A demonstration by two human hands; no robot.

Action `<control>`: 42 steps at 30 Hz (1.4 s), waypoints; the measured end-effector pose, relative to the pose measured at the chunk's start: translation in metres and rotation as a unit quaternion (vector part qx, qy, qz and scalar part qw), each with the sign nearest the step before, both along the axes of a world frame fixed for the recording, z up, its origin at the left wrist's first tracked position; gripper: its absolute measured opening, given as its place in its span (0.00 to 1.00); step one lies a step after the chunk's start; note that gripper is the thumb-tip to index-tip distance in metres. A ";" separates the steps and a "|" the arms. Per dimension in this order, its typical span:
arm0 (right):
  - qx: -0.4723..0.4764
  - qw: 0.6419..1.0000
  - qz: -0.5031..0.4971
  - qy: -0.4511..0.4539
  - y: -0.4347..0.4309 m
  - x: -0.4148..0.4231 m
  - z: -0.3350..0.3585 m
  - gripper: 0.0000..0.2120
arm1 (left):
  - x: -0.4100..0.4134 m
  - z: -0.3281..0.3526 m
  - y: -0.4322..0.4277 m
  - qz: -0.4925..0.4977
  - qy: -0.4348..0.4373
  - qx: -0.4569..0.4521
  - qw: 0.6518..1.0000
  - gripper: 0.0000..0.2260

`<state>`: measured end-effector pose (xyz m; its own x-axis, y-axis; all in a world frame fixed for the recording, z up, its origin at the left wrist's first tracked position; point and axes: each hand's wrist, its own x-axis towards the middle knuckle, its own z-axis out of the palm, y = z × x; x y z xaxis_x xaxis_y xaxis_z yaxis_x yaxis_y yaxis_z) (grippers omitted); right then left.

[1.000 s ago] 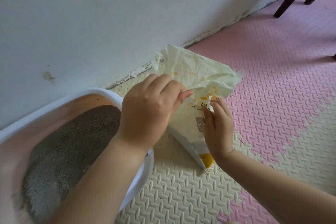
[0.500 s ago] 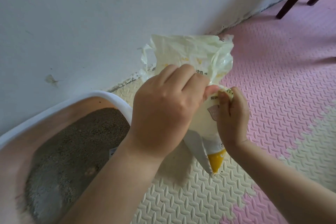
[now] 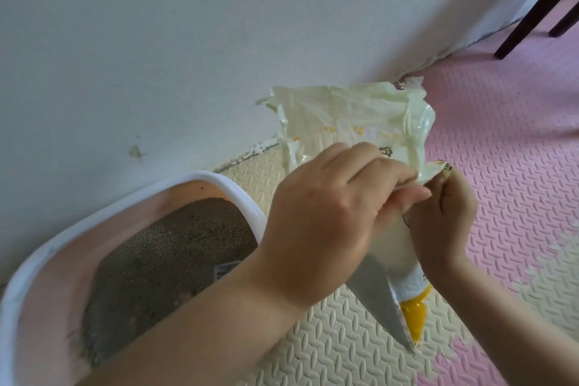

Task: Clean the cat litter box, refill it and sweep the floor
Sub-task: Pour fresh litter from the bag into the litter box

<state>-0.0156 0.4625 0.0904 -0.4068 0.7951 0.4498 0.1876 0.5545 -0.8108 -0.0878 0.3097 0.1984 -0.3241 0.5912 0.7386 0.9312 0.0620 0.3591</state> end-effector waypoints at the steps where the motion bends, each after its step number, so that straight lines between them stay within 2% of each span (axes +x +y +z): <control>1: 0.014 1.000 0.001 -0.001 -0.001 0.002 0.006 0.19 | -0.002 0.003 -0.004 -0.010 -0.009 -0.009 1.000 0.11; 3: 0.044 0.999 0.008 -0.007 -0.004 0.008 0.020 0.16 | -0.007 0.013 -0.010 -0.016 -0.053 -0.016 0.998 0.11; 7: 0.076 0.997 0.016 0.005 0.000 0.019 0.047 0.18 | -0.012 0.036 -0.015 -0.043 -0.135 -0.024 0.990 0.08; 11: 0.132 0.991 0.033 -0.007 -0.001 0.025 0.071 0.19 | -0.017 0.046 -0.033 -0.060 -0.131 -0.028 0.989 0.09; 17: 0.192 0.979 0.063 -0.025 -0.011 0.014 0.103 0.17 | -0.021 0.053 -0.063 -0.014 -0.139 -0.031 0.990 0.13; 20: 0.202 0.975 0.082 -0.037 -0.022 0.001 0.108 0.17 | -0.027 0.060 -0.071 0.026 -0.061 -0.046 0.997 0.19; 23: 0.205 0.972 0.100 -0.058 -0.032 -0.006 0.098 0.18 | -0.033 0.054 -0.077 0.079 0.022 -0.091 0.992 0.19; 28: 0.185 0.971 0.132 -0.081 -0.042 -0.017 0.075 0.19 | -0.043 0.040 -0.080 0.097 0.025 -0.133 0.986 0.15; 34: 0.177 0.965 0.159 -0.106 -0.043 -0.037 0.049 0.18 | -0.056 0.023 -0.071 0.113 -0.011 -0.175 0.978 0.11; 42: 0.169 0.953 0.184 -0.168 -0.038 -0.042 -0.003 0.20 | -0.063 -0.017 -0.070 0.104 0.009 -0.273 0.956 0.21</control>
<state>-0.0578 0.4244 0.0876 -0.7970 0.4023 0.4505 0.1465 0.8524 -0.5020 -0.1506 0.2396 0.1814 -0.4672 0.8142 0.3447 0.8839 0.4202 0.2054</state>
